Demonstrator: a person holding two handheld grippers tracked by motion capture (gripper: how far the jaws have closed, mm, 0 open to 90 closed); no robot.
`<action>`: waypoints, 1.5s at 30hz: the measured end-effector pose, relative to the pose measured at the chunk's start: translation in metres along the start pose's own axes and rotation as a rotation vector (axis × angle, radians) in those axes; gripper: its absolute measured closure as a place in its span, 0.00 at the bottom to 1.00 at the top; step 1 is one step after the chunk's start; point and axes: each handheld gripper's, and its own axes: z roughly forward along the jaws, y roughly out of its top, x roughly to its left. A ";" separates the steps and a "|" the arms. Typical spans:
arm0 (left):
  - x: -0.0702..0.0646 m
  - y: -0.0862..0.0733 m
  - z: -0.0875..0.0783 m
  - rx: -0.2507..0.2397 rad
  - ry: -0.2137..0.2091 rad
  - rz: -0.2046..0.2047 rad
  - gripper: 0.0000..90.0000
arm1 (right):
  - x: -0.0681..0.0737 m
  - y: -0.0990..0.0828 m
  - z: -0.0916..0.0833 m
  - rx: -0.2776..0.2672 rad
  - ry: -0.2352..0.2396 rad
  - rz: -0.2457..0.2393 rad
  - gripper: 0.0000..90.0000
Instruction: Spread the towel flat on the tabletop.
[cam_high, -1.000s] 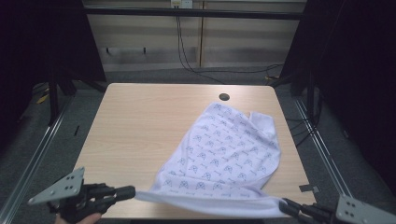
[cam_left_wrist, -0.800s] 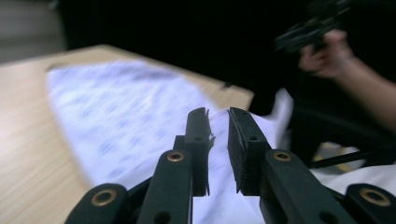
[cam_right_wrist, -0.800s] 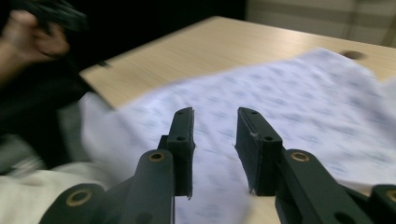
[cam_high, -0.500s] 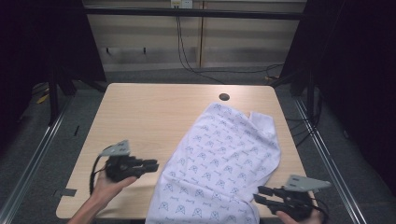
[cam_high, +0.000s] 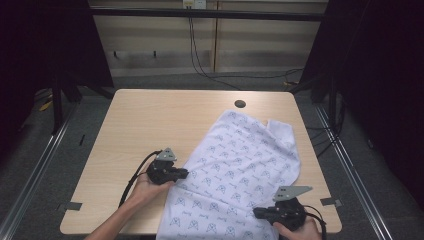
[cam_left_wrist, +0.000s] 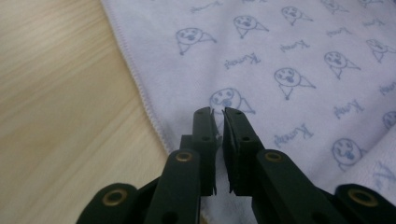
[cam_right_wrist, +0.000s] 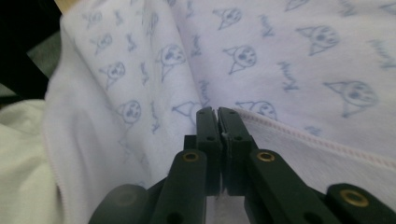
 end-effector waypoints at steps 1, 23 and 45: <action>-0.004 -0.008 -0.009 0.011 0.028 -0.001 0.94 | 0.001 -0.007 -0.018 -0.047 -0.028 0.011 0.99; 0.015 -0.020 -0.045 -0.072 0.032 -0.139 0.77 | -0.038 -0.005 -0.041 -0.111 -0.166 0.040 0.76; 0.042 -0.001 -0.009 -0.014 0.037 -0.082 0.98 | -0.156 0.090 0.079 -0.075 -0.315 0.055 0.81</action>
